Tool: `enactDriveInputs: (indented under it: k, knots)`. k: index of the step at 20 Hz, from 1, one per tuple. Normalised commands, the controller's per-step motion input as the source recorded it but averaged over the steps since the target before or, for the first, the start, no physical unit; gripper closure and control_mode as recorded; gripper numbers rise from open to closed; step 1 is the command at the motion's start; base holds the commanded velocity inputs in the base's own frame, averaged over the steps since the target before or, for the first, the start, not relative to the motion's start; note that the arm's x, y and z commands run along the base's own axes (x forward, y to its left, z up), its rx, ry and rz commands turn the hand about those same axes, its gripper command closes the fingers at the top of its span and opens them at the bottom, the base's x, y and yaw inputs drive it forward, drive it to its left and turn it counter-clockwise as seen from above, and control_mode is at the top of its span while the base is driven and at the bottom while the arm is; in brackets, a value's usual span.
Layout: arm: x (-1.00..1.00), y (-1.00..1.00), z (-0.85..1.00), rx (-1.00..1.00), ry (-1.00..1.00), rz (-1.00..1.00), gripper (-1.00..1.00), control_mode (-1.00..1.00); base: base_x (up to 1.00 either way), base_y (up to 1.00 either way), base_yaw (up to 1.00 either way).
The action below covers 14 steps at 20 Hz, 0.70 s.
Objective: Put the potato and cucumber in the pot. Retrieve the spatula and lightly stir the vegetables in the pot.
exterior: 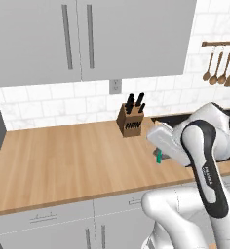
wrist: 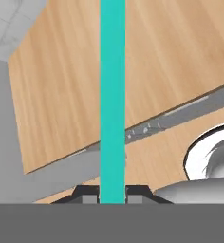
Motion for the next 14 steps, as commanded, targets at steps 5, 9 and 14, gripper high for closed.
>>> enactDriveInputs:
  k: [5, 9, 14]
  knots:
    - [-0.05, 0.00, 0.56, 0.40, 0.26, -0.34, 1.00, -1.00, 0.00, 0.00, 0.00]
    - [0.00, 0.00, 0.28, 0.44, 0.33, -0.38, 1.00, -1.00, 0.00, 0.00, 0.00]
    - [-0.03, 0.02, 0.00, 0.36, 0.15, -0.53, 1.00, -1.00, 0.00, 0.00, 0.00]
